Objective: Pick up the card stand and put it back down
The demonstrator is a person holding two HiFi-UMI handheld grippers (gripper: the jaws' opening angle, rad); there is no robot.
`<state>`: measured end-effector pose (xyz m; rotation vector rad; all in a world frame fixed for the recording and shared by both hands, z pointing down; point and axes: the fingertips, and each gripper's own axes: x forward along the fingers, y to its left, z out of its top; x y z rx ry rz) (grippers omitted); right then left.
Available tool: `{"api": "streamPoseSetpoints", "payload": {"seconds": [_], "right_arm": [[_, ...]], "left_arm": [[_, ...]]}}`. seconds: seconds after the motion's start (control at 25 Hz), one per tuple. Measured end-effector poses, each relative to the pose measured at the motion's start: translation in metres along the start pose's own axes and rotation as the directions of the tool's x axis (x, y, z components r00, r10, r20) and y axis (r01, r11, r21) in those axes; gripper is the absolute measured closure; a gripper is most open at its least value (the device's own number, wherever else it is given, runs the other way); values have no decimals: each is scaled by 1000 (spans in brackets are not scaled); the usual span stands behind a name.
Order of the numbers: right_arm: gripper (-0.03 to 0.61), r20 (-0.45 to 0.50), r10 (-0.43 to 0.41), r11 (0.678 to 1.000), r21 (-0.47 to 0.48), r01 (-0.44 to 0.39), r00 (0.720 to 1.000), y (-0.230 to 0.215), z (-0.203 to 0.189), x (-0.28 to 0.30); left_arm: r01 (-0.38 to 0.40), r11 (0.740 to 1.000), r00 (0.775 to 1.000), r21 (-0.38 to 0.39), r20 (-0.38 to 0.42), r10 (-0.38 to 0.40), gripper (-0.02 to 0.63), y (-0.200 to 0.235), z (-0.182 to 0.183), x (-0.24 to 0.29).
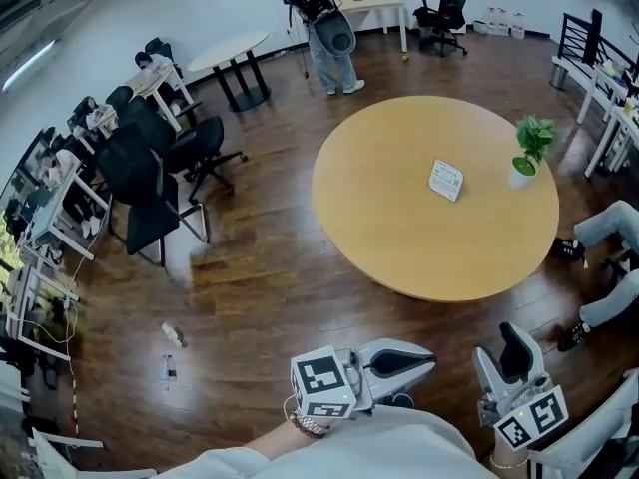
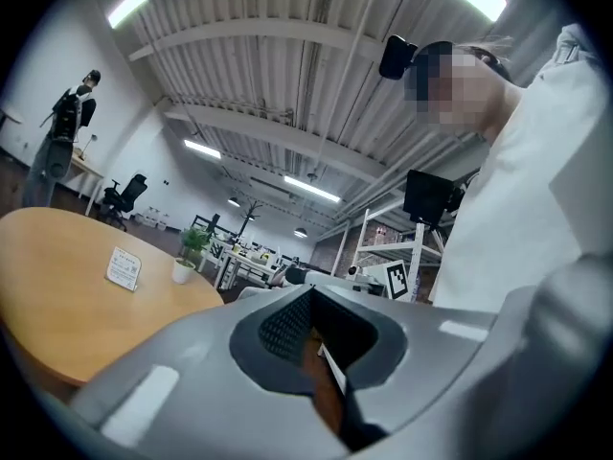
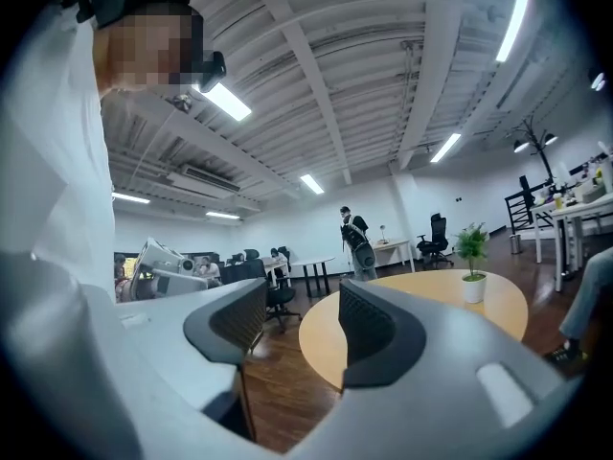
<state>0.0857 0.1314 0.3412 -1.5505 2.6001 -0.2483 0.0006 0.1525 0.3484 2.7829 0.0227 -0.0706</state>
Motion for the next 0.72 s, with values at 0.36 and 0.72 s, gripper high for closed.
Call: {"api": "streamPoseSetpoints", "payload": {"seconds": [0.36,0.72], "right_arm": [[345,7,31,1000,0,-31,1000,9,4,-8],[345,3,71,997,-7,-71,997,16,5,0]], "left_arm": [[-62,997,998,-50,-2,62,614,7,-9,-10],[-36,998,999,-49,-13,36,614,5,-20,-2]]}}
